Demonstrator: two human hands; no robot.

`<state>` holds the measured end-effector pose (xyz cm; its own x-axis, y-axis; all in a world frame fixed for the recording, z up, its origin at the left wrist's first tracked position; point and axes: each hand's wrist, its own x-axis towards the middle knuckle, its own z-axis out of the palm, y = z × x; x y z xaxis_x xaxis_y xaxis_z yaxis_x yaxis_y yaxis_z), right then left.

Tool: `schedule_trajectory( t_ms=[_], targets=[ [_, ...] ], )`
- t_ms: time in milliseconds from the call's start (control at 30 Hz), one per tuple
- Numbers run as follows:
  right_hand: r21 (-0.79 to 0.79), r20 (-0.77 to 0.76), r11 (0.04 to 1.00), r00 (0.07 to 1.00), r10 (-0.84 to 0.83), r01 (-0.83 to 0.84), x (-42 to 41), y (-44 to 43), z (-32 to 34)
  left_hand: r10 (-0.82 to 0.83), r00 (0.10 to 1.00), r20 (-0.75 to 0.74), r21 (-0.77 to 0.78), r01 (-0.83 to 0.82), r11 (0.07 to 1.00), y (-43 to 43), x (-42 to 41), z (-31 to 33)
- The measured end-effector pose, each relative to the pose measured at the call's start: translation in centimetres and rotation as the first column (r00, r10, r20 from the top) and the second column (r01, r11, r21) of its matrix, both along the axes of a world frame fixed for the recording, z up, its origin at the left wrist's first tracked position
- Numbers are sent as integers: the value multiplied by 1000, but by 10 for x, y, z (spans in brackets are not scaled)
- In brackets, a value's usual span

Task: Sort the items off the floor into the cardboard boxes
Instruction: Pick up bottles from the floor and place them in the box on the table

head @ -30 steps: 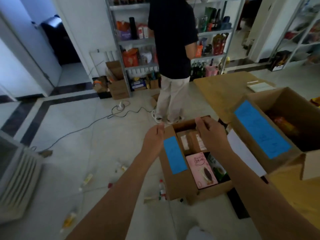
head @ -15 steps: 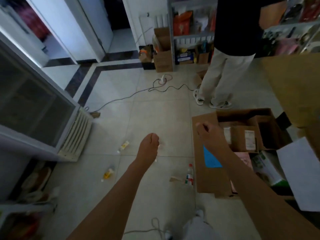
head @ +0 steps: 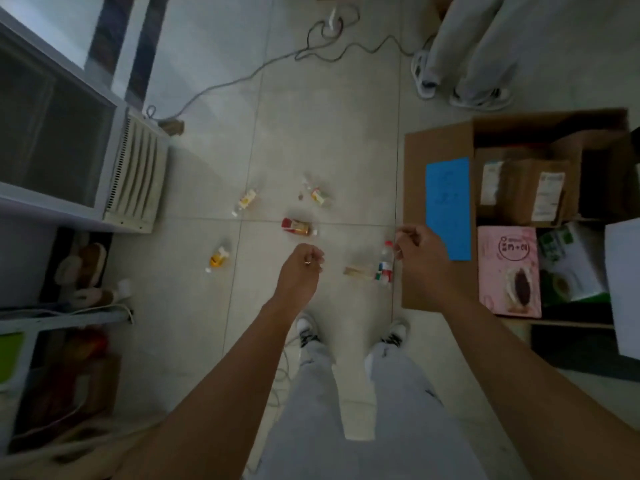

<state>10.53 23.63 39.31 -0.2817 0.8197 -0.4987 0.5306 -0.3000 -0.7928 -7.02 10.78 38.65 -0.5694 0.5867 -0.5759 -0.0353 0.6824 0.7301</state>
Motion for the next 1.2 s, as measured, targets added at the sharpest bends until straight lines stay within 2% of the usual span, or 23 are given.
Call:
schedule_trajectory(
  t_ms=[67, 200, 233, 333, 433, 500, 600, 833, 1033, 1133, 1200],
  targets=[
    [-47, 27, 998, 998, -49, 50, -1, -6, -30, -53, 997, -48, -102, 48, 994, -6, -5, -33],
    [-121, 102, 988, 992, -79, 91, -14, -28, -99, -68, 997, -29, -126, 64, 990, -18, -13, -100],
    [-169, 78, 972, 985, -154, 165, -22, -32, -119, -87, 995, -44, -137, 81, 987, -19, -17, -120],
    [-384, 81, 799, 879, -469, 462, -46, -40, -187, -109, 994, -23, -166, 104, 981, -14, -32, -187],
    [-544, 147, 592, 762, -630, 594, -71, -48, -268, -128, 987, 98, -141, 141, 980, -6, -42, -264],
    [-609, 210, 441, 670, -712, 659, -89, -56, -321, -200, 969, 148, -144, 221, 965, -3, -46, -314],
    [-627, 295, 323, 600, -744, 709, -118, -66, -399, -241, 946, 218, -159, 278, 947, -3, -54, -387],
    [-586, 436, 193, 507, -744, 787, -148, -61, -563, -274, 927, 255, -214, 331, 919, -13, -67, -534],
    [-584, 461, 102, 432, -775, 805, -148, -51, -661, -295, 924, 245, -220, 349, 911, -19, -68, -616],
    [-595, 427, 147, 467, -774, 790, -153, -45, -693, -284, 925, 250, -240, 344, 908, -25, -70, -644],
    [-546, 458, 84, 381, -803, 833, -160, -39, -707, -281, 926, 253, -257, 344, 903, -30, -70, -654]
  ],
)
